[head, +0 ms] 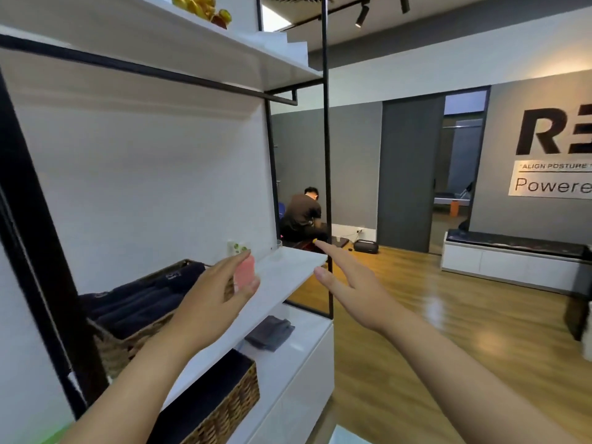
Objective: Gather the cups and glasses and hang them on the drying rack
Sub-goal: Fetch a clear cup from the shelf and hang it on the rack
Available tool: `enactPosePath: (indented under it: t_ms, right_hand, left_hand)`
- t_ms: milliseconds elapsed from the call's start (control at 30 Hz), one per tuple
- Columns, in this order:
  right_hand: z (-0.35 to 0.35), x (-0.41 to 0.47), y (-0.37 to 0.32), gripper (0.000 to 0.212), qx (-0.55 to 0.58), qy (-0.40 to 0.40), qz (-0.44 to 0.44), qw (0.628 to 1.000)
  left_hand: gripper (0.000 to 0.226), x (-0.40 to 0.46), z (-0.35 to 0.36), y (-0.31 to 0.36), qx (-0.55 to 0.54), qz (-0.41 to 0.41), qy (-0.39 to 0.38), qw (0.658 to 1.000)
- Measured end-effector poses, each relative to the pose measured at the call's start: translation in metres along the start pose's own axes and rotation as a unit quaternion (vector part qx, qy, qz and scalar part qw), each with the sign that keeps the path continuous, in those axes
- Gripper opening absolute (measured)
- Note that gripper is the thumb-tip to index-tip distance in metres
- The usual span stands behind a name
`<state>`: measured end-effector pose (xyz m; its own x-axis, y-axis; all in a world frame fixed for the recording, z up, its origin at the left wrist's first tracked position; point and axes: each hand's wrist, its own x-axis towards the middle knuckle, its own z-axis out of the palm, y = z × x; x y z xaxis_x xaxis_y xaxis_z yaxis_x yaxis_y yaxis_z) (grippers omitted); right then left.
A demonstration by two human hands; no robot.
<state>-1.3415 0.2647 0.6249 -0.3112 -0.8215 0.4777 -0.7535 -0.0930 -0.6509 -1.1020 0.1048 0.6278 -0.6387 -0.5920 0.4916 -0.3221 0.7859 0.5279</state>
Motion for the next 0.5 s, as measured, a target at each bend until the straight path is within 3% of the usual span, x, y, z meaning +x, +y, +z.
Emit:
enactPosePath:
  t_ms: [500]
  right_hand:
    - [-0.007,0.134,0.150,0.079,-0.084,-0.025,0.046,0.995]
  left_hand:
    - [0.066,0.199,0.158,-0.072,-0.011,0.006,-0.040,0.999]
